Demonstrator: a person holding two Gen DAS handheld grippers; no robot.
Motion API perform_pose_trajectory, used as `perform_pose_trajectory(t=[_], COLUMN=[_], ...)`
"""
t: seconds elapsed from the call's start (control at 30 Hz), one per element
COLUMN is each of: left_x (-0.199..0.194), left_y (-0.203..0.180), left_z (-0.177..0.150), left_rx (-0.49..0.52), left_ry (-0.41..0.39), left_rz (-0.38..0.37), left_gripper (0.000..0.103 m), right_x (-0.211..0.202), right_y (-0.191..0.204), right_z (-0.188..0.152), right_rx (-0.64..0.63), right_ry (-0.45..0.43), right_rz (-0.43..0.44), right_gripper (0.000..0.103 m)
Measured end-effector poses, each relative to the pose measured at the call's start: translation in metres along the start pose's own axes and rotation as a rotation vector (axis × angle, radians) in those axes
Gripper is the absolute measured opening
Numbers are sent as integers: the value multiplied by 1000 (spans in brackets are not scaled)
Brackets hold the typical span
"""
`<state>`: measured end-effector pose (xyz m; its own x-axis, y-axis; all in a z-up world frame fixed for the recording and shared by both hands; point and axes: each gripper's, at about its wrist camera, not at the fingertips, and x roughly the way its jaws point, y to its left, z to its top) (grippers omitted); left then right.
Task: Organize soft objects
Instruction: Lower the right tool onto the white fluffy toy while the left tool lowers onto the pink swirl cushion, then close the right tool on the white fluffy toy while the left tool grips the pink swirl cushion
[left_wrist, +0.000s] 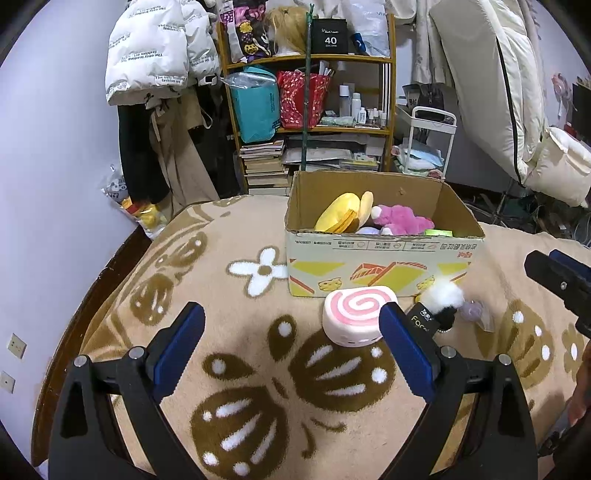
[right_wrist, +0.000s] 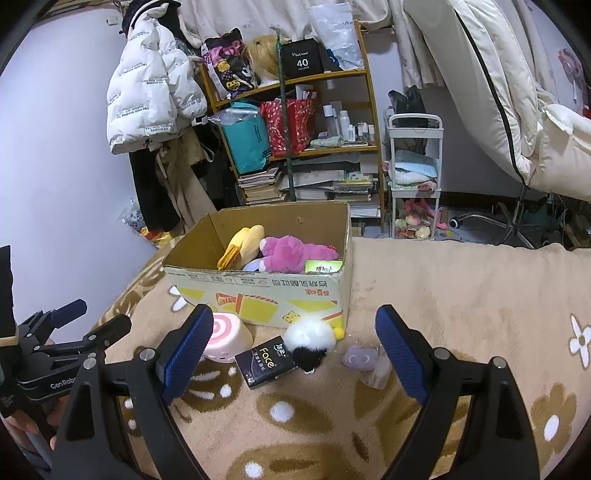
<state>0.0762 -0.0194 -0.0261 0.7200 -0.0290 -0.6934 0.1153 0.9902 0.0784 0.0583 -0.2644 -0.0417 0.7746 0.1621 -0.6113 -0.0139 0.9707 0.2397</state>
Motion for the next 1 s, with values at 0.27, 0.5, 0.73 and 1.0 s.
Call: perform_pose_trajectory(t=[0.27, 0.5, 0.73, 1.0], left_x=[13, 33, 50, 75], left_y=[-3, -11, -24, -42], left_z=[1, 2, 4, 5], left_rx=[-17, -11, 3, 29], left_ry=[22, 47, 63, 97], left_rz=[-15, -26, -36, -39], left_gripper=[94, 94, 94, 94], right_x=[18, 42, 64, 87], right_y=[-9, -14, -15, -14], right_z=[2, 5, 5, -1], right_rx=[38, 76, 102, 119], right_ry=[23, 57, 95, 156], right_rz=[4, 16, 20, 14], right_gripper=[94, 94, 94, 94])
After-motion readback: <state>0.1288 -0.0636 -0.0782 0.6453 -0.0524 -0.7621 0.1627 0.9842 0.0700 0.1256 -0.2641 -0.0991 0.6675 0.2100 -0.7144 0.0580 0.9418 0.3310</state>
